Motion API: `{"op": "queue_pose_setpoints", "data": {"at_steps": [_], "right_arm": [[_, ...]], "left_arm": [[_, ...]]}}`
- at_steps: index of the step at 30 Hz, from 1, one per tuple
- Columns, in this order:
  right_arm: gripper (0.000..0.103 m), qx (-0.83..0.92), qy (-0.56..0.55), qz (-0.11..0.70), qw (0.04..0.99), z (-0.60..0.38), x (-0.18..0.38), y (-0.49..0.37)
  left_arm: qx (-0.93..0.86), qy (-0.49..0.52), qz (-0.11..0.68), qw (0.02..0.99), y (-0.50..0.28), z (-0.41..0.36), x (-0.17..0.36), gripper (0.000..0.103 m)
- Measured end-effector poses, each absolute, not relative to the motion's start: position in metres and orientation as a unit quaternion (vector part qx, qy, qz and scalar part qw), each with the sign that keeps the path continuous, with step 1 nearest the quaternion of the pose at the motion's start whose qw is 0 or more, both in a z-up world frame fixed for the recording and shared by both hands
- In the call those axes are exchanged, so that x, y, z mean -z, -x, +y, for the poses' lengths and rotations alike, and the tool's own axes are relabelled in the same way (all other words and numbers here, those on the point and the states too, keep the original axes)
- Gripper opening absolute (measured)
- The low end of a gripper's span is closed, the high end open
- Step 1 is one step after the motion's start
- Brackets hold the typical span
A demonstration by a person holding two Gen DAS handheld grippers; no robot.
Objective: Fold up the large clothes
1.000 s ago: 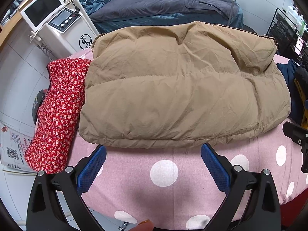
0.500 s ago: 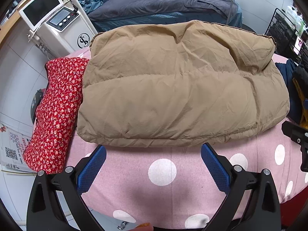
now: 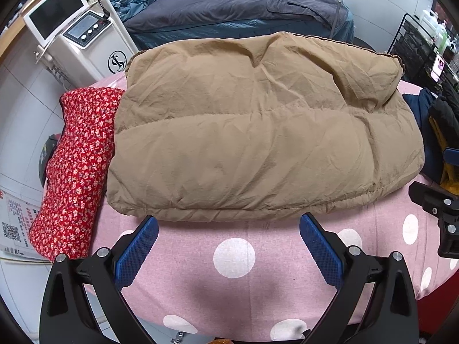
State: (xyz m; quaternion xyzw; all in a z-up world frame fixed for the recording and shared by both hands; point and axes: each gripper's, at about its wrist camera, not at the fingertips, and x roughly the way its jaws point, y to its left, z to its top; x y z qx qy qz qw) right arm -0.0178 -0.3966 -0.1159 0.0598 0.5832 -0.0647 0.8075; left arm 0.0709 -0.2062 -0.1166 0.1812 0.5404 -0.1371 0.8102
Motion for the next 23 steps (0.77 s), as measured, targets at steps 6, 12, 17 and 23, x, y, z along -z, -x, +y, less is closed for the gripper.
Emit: {"op": "queue_pose_setpoints", "data": {"at_steps": [6, 12, 17, 23], "right_arm": [[0.098, 0.064, -0.059, 0.584, 0.807, -0.3959, 0.1161, 0.0172], [0.098, 0.065, -0.058, 0.585, 0.806, -0.3955, 0.1171, 0.0171], [0.098, 0.065, -0.058, 0.585, 0.806, -0.3953, 0.1171, 0.0173], [0.098, 0.065, -0.059, 0.584, 0.807, -0.3952, 0.1172, 0.0172]], "left_arm": [[0.135, -0.173, 0.544, 0.810, -0.0720, -0.2047, 0.1184, 0.097], [0.128, -0.186, 0.524, 0.822, -0.0697, -0.2049, 0.1141, 0.097], [0.123, -0.200, 0.530, 0.815, -0.0713, -0.2071, 0.1145, 0.097], [0.124, -0.180, 0.537, 0.815, -0.0723, -0.2035, 0.1138, 0.097]]}}
